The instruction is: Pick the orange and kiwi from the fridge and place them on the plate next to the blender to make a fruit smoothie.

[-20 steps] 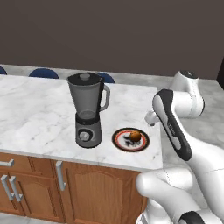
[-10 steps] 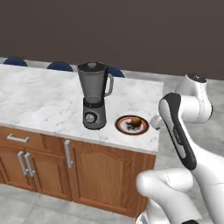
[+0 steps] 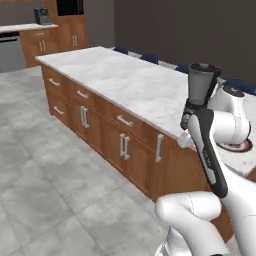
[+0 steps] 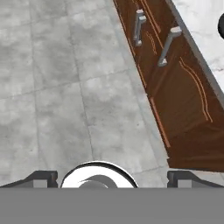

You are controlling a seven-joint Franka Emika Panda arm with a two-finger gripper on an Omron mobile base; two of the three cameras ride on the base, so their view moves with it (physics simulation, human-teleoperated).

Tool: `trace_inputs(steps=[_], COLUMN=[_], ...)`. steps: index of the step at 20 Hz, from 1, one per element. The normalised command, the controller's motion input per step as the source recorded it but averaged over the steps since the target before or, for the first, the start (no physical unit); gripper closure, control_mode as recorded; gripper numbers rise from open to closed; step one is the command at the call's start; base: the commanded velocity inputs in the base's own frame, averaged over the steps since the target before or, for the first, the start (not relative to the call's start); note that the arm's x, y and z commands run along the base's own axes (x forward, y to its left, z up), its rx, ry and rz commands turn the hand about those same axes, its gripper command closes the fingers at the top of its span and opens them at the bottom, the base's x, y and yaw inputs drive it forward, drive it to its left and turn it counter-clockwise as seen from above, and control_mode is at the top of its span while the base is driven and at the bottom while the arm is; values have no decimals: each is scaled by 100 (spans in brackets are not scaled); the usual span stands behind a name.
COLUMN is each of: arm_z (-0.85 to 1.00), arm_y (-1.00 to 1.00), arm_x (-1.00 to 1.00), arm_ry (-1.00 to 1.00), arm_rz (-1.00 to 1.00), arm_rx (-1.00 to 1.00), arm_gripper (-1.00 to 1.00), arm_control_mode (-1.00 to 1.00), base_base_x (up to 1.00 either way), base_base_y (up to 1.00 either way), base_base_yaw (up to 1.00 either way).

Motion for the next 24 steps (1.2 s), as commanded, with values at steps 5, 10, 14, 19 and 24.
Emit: trace_inputs(steps=[5,10,14,19,24], arm_z=[0,0,0,0,0], arm_y=[0,0,0,0,0], arm_x=[0,0,0,0,0], arm_ry=[0,0,0,0,0], arm_rz=[0,0,0,0,0], arm_rx=[0,0,0,0,0], arm_gripper=[-100,-100,-100,-100,-100], arm_control_mode=[100,100,100,100,100], base_base_x=[-16,-4,1,1,-10], base_base_y=[0,2,1,1,0], base_base_yaw=[100,100,89,80,76])
